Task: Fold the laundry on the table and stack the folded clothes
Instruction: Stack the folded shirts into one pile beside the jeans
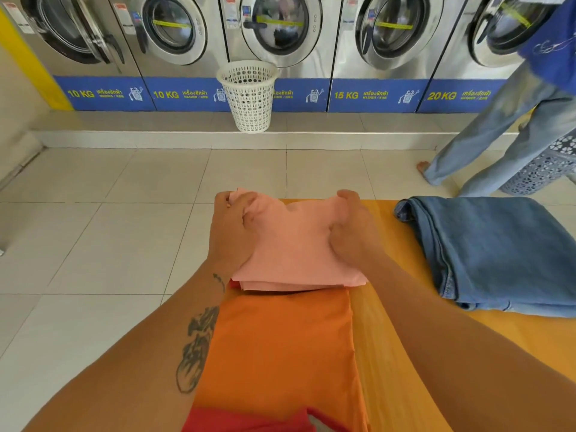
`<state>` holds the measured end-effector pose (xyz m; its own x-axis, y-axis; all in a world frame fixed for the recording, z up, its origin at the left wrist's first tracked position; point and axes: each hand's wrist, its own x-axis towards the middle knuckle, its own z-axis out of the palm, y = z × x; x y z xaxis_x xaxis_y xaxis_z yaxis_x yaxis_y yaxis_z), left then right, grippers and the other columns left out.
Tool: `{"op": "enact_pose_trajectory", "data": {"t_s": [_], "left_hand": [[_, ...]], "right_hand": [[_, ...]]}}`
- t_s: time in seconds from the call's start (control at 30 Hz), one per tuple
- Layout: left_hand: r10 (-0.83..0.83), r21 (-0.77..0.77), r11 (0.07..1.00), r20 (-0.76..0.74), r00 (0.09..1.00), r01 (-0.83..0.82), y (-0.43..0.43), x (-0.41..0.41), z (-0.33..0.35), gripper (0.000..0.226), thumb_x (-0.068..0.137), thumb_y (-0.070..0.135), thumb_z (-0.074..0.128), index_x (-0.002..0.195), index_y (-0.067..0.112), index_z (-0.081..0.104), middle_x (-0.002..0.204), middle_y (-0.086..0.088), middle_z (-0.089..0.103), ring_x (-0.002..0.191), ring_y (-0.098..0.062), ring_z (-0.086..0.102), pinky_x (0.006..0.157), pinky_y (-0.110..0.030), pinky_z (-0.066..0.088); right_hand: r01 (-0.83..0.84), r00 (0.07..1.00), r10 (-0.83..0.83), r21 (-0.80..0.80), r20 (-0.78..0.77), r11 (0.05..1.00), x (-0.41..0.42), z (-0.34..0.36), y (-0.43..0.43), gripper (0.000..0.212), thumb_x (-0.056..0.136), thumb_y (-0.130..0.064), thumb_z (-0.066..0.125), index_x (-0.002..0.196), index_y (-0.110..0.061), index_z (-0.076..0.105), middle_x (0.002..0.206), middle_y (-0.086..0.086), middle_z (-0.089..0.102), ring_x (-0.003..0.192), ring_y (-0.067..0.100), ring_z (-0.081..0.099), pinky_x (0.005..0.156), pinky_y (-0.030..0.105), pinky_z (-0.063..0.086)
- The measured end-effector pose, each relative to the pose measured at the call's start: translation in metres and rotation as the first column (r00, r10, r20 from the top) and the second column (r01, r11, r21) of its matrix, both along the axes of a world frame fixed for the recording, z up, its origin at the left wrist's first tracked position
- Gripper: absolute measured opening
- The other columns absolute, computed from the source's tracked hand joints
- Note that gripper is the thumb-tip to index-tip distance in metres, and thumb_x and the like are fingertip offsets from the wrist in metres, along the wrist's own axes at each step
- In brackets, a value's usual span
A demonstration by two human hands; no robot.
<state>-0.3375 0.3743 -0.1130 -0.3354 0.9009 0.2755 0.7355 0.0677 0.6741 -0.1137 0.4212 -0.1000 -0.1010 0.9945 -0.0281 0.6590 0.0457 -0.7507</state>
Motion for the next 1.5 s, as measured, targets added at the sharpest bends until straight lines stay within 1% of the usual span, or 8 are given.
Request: {"op": "enact_pose_trajectory", "data": {"t_s": [0.3,0.53,0.63,0.8,0.93,1.07,1.27,1.5], "left_hand": [[-0.047,-0.331,0.943,-0.156,0.987,-0.008,-0.005,-0.009,-0.001,0.045,0.101,0.026,0.035,0.145,0.036,0.04,0.144,-0.01,0.036,0.126,-0.032,0.039,0.103,-0.044,0.036],[0.05,-0.213,0.976,0.065,0.997,-0.035,-0.089,-0.013,0.03,0.044,0.099,0.023,0.048,0.142,0.031,0.045,0.145,0.003,0.036,0.128,-0.018,0.045,0.101,-0.03,0.04],[0.108,-0.243,0.967,0.145,0.983,-0.071,-0.14,-0.015,0.031,0.045,0.098,0.027,0.052,0.142,0.034,0.044,0.144,0.003,0.037,0.126,-0.018,0.047,0.101,-0.035,0.045],[0.191,-0.52,0.854,0.274,0.942,-0.022,-0.185,-0.012,0.019,0.063,0.092,0.028,0.055,0.15,0.035,0.029,0.148,-0.007,0.035,0.127,-0.029,0.047,0.098,-0.041,0.045],[0.087,-0.586,0.807,0.238,0.967,0.071,-0.197,0.0,0.017,0.071,0.08,0.034,0.057,0.145,0.039,0.03,0.133,-0.008,0.045,0.113,-0.032,0.053,0.093,-0.047,0.052],[0.121,-0.556,0.831,0.221,0.968,0.023,-0.199,0.003,0.02,0.074,0.078,0.021,0.056,0.145,0.036,0.031,0.126,-0.007,0.049,0.102,-0.027,0.055,0.079,-0.038,0.054],[0.186,-0.493,0.865,0.481,0.857,0.089,-0.207,-0.004,0.023,0.07,0.083,0.009,0.064,0.141,0.036,0.037,0.134,0.0,0.048,0.109,-0.022,0.051,0.076,-0.028,0.046],[0.06,-0.205,0.978,0.48,0.875,0.045,-0.222,0.007,0.043,0.06,0.087,0.003,0.061,0.126,0.047,0.047,0.125,0.015,0.051,0.113,-0.013,0.053,0.095,-0.031,0.049]], "right_hand": [[0.036,0.999,-0.037,-0.127,0.0,0.991,0.002,-0.006,-0.003,0.067,0.091,-0.013,0.055,0.15,-0.024,0.025,0.142,0.007,0.049,0.123,0.029,0.051,0.091,0.035,0.043],[-0.024,0.999,0.027,-0.069,0.035,0.997,0.029,0.019,-0.067,0.065,0.092,-0.02,0.052,0.151,-0.027,0.026,0.151,0.006,0.037,0.134,0.028,0.04,0.103,0.043,0.04],[0.008,1.0,-0.009,-0.062,-0.022,0.998,0.037,0.028,-0.109,0.058,0.093,-0.022,0.054,0.146,-0.032,0.033,0.143,0.007,0.042,0.12,0.025,0.051,0.089,0.039,0.05],[0.048,0.993,-0.08,-0.33,-0.083,0.943,0.032,0.032,-0.172,0.056,0.094,-0.02,0.054,0.145,-0.028,0.032,0.109,-0.003,0.055,0.083,0.012,0.061,0.062,0.031,0.051],[0.083,0.955,-0.228,-0.565,-0.19,0.821,0.021,0.028,-0.193,0.067,0.091,-0.021,0.059,0.148,-0.024,0.024,0.115,-0.004,0.052,0.093,0.014,0.053,0.079,0.036,0.047],[0.071,0.874,-0.372,-0.677,-0.311,0.732,0.01,0.024,-0.199,0.073,0.087,-0.021,0.068,0.146,-0.021,0.026,0.115,0.0,0.054,0.097,0.021,0.058,0.073,0.039,0.052],[0.069,0.894,-0.294,-0.545,-0.337,0.836,-0.004,0.023,-0.207,0.063,0.084,-0.007,0.068,0.138,-0.023,0.038,0.104,-0.01,0.056,0.093,0.015,0.058,0.081,0.038,0.051],[0.04,0.951,-0.111,-0.241,-0.29,0.97,0.004,0.04,-0.211,0.073,0.086,-0.004,0.063,0.146,-0.031,0.033,0.128,-0.007,0.054,0.109,0.017,0.058,0.092,0.044,0.053]]}}
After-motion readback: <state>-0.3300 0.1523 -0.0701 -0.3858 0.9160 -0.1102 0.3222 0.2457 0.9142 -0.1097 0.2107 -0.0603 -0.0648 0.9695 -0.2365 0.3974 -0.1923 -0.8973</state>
